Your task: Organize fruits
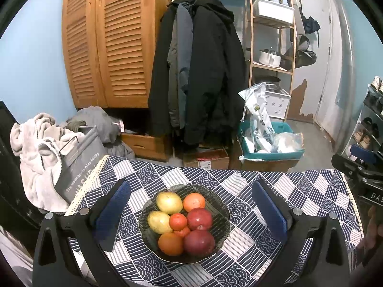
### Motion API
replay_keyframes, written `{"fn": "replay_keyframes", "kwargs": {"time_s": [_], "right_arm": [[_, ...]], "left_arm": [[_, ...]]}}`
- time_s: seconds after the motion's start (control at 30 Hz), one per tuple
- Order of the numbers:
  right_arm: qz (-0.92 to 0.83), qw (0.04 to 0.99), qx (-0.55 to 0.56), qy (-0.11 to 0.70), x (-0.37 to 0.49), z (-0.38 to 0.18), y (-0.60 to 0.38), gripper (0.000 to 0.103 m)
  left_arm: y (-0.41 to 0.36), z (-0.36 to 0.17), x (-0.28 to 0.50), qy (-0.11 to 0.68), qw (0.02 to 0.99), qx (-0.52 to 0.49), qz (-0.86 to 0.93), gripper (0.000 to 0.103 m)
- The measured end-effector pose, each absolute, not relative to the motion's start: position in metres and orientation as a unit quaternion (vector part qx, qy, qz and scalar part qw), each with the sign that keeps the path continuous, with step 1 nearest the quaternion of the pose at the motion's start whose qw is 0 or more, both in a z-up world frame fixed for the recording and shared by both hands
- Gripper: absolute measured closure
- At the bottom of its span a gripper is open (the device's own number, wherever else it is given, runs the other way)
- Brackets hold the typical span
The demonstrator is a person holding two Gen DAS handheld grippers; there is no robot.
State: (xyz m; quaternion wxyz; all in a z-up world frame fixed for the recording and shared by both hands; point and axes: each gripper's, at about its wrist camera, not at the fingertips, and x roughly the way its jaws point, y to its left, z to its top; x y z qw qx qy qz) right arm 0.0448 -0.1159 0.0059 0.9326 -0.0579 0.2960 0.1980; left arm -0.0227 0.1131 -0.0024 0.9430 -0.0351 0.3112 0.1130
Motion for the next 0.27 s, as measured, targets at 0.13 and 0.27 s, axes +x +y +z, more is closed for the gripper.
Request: {"fn": "replay_keyframes", "kwargs": {"time_s": [0.13, 0.27], "right_arm": [[0.198, 0.932, -0.059, 0.296, 0.0446, 0.0056, -0.1159, 0.016], [0.199, 0.932, -0.059, 0.297, 0.0447, 0.0062, -0.1168, 0.016]], "left_arm": [[0.1117, -0.001, -0.0221, 0.31, 0.943, -0.035, 0.112, 0.001], [0.1108, 0.0008, -0.0207, 0.313, 0.942, -0.034, 0.114, 0.001]]}}
